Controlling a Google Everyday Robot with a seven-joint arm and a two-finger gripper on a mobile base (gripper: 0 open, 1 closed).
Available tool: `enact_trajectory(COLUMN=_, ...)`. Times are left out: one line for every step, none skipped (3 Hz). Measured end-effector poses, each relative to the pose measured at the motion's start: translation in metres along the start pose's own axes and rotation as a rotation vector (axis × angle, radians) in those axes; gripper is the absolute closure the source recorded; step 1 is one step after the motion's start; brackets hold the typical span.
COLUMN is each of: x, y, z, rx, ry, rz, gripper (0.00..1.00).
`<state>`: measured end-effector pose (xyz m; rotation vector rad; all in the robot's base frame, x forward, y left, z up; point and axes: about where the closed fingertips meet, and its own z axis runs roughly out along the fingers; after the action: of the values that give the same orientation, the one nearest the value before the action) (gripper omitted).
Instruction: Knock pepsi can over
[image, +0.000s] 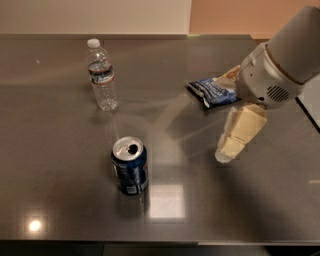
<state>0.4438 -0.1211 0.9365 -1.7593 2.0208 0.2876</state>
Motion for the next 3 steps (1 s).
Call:
enact_trajectory(x=-0.023, y=0.015, z=0.033, rx=-0.096, ry=-0.101, rz=-0.019, gripper=0.00)
enact_trajectory(x=-0.049, y=0.030, z=0.057, rx=-0.175, ry=-0.210, rz=-0.046, gripper=0.00)
enact_trajectory(x=-0.075, y=0.042, z=0.071, rx=-0.225, ry=-0.333, rz=-0.087, gripper=0.00)
